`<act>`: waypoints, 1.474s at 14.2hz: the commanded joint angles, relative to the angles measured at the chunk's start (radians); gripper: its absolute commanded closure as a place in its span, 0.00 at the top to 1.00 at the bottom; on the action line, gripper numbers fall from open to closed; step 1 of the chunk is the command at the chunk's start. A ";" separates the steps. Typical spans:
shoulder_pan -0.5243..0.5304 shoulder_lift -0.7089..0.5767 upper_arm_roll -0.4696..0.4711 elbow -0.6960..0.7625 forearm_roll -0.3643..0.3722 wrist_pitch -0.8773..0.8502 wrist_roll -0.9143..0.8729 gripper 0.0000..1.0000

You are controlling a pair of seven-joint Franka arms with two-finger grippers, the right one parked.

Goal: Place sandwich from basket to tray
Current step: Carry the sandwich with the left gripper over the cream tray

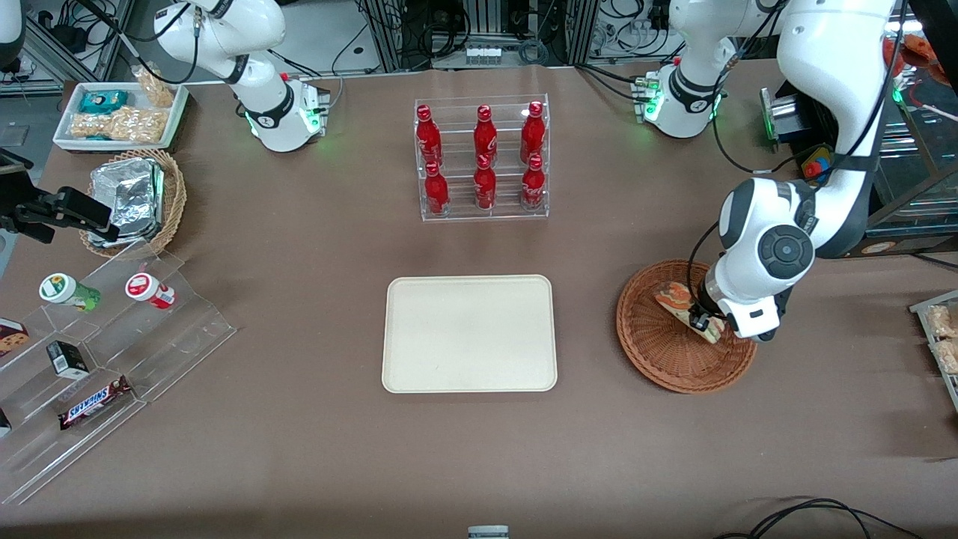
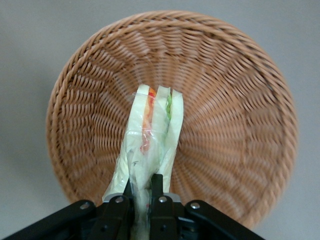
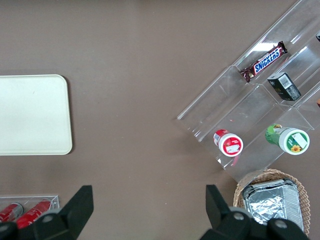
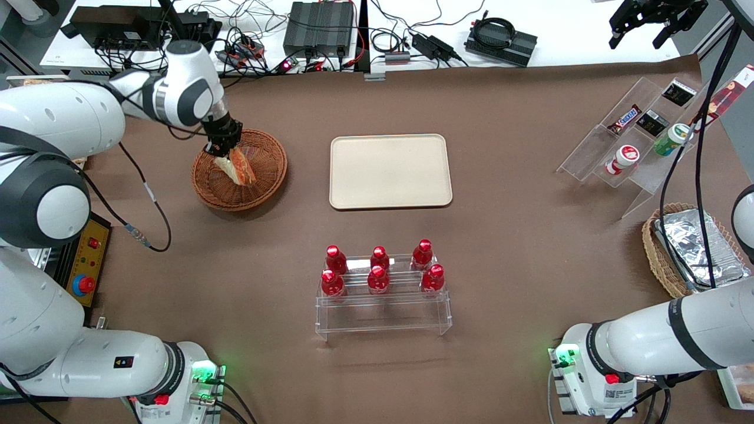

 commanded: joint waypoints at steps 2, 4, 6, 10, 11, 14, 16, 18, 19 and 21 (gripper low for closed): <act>-0.001 0.022 -0.132 0.154 -0.007 -0.109 0.253 0.00; -0.004 0.106 -0.200 0.259 -0.007 -0.108 0.341 0.03; -0.004 0.220 -0.282 0.416 0.021 -0.138 0.361 0.06; -0.042 0.410 -0.460 0.606 0.176 -0.120 0.383 0.05; -0.096 0.450 -0.456 0.662 0.186 -0.119 0.381 0.05; -0.228 0.545 -0.400 0.784 0.208 -0.113 0.372 0.05; -0.318 0.575 -0.337 0.806 0.210 -0.076 0.352 0.05; -0.397 0.605 -0.269 0.806 0.210 -0.013 0.291 0.05; -0.414 0.620 -0.255 0.806 0.210 0.013 0.275 0.05; -0.426 0.651 -0.254 0.806 0.210 0.058 0.233 0.05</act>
